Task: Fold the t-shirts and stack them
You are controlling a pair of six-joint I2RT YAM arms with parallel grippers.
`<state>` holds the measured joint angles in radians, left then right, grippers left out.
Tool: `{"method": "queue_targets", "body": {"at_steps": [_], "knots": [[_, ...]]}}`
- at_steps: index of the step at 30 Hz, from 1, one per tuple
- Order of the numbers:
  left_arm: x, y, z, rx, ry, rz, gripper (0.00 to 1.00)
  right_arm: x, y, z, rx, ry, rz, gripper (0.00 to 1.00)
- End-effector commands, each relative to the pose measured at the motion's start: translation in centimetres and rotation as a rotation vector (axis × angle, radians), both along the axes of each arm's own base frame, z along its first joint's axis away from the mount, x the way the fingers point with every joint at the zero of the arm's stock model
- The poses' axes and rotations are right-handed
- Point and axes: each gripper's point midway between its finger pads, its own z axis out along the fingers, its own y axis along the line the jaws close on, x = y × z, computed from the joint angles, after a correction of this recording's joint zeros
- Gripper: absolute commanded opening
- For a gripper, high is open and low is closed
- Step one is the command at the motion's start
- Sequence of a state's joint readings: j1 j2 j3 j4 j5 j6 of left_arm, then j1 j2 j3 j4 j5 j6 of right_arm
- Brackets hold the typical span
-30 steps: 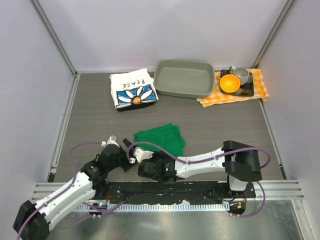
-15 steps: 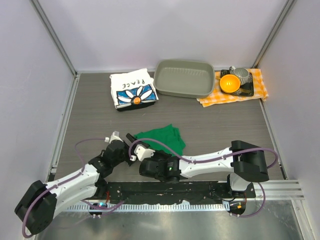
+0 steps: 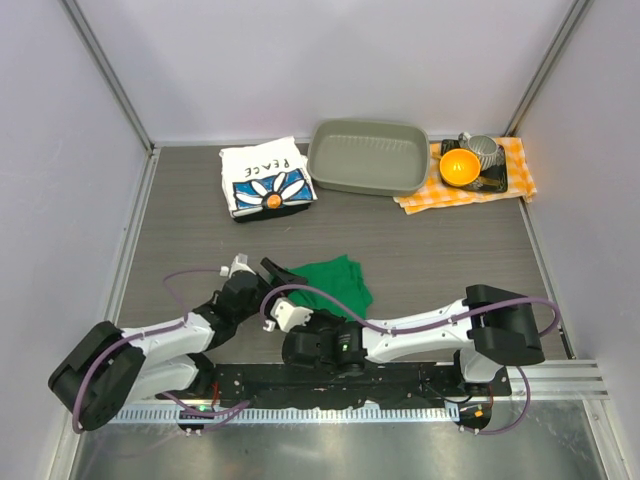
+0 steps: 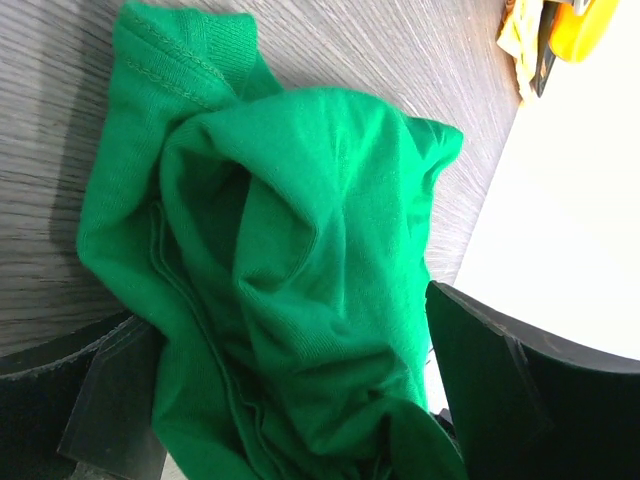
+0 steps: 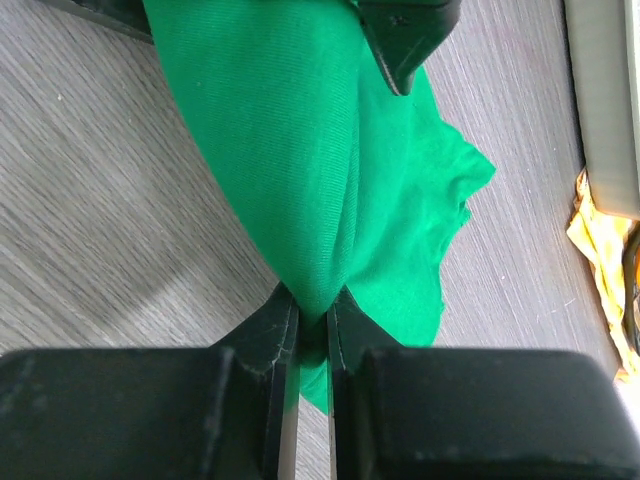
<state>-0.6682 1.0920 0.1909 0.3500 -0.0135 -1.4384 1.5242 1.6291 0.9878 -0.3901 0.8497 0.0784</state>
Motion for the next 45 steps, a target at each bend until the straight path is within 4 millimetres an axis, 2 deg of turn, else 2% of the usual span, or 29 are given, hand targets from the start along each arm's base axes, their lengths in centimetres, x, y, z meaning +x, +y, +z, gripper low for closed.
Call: {"method": "queue_targets", "body": {"at_steps": [1,4,6,7,9,10,11,13,14,15,16,17,18,20,24,26,27,28,29,30,31,33,34,35,37,38,43,44,45], "knots": [[0.9,-1.0,1.3,-0.045,-0.041,-0.007,0.94,-0.4,0.7,1.5,0.099,-0.007,-0.018,0.01],[0.6,-1.4,1.5,-0.068,-0.038,-0.035,0.81,-0.7,0.7,1.2,0.098,-0.004,-0.013,0.01],[0.7,-1.7,1.7,-0.074,-0.045,-0.046,0.68,-0.6,0.5,1.0,0.095,-0.006,-0.018,0.01],[0.7,-1.9,2.0,-0.087,-0.053,-0.058,0.56,-0.7,0.6,0.9,0.098,-0.003,-0.016,0.01],[0.7,-2.1,2.1,-0.095,-0.055,-0.067,0.43,-0.8,0.6,0.7,0.095,-0.001,-0.012,0.01],[0.6,-2.2,2.1,-0.099,-0.053,-0.073,0.26,-0.9,0.7,0.6,0.094,0.003,-0.011,0.01],[0.7,-2.3,2.1,-0.103,-0.058,-0.075,0.21,-1.1,0.8,0.5,0.096,0.006,-0.008,0.01],[0.9,-2.6,2.2,-0.102,-0.067,-0.089,0.00,-1.5,1.0,0.1,0.091,0.023,0.006,0.01],[0.9,-3.0,2.2,-0.109,-0.065,-0.119,0.00,-1.7,1.1,0.1,0.093,0.020,0.002,0.01],[1.3,-3.6,3.0,-0.117,-0.079,-0.138,0.00,-1.6,0.7,0.2,0.077,0.007,-0.015,0.36],[1.4,-4.0,3.2,-0.105,-0.085,-0.167,0.00,-1.5,0.4,0.2,0.096,0.001,-0.052,0.54],[1.2,-4.5,2.8,-0.089,-0.064,-0.199,0.00,-1.4,0.1,0.6,0.102,-0.023,-0.075,0.78],[1.8,-5.2,3.6,-0.085,-0.068,-0.222,0.00,-1.0,-0.9,1.3,0.100,-0.055,-0.103,0.99],[2.0,-5.8,3.6,-0.037,-0.073,-0.283,0.00,-0.7,-1.8,2.2,0.167,-0.068,-0.167,0.99],[4.3,-6.8,4.4,0.052,-0.080,-0.355,0.00,0.2,-5.0,5.0,0.292,-0.135,-0.316,0.99],[5.0,-6.5,4.1,0.118,-0.081,-0.402,0.00,0.5,-6.1,6.6,0.418,-0.147,-0.405,1.00],[6.1,-7.4,6.0,0.115,-0.125,-0.432,0.00,0.6,-7.2,6.9,0.417,-0.155,-0.424,1.00],[6.1,-7.0,4.8,0.161,-0.064,-0.446,0.00,0.7,-7.8,7.8,0.475,-0.157,-0.446,1.00],[7.7,-7.5,6.5,0.192,-0.138,-0.466,0.00,0.7,-8.3,7.6,0.512,-0.151,-0.467,1.00],[8.5,-7.5,7.1,0.213,-0.160,-0.468,0.00,0.7,-8.8,7.8,0.539,-0.147,-0.478,1.00],[8.5,-7.1,6.0,0.256,-0.112,-0.486,0.00,0.6,-9.2,8.2,0.579,-0.130,-0.480,1.00],[10.6,-7.3,7.9,0.278,-0.176,-0.505,0.00,0.6,-9.8,7.9,0.607,-0.115,-0.487,1.00],[11.0,-7.5,7.9,0.275,-0.172,-0.523,0.00,0.5,-10.0,7.8,0.618,-0.101,-0.493,1.00],[12.2,-7.6,9.2,0.276,-0.206,-0.520,0.00,0.6,-10.4,7.9,0.639,-0.093,-0.502,1.00],[13.0,-7.9,9.2,0.282,-0.222,-0.570,0.00,0.4,-10.6,7.6,0.669,-0.071,-0.515,1.00],[13.6,-8.4,10.4,0.283,-0.244,-0.589,0.00,0.3,-10.9,7.2,0.676,-0.060,-0.517,1.00],[15.8,-9.1,11.5,0.361,-0.303,-0.684,0.00,0.1,-11.4,5.8,0.693,-0.027,-0.532,1.00],[16.9,-9.7,12.6,0.360,-0.333,-0.696,0.00,0.0,-11.6,5.5,0.689,-0.022,-0.532,1.00],[16.9,-9.4,12.7,0.376,-0.319,-0.713,0.00,-0.2,-11.6,5.3,0.695,-0.009,-0.534,1.00]]}}
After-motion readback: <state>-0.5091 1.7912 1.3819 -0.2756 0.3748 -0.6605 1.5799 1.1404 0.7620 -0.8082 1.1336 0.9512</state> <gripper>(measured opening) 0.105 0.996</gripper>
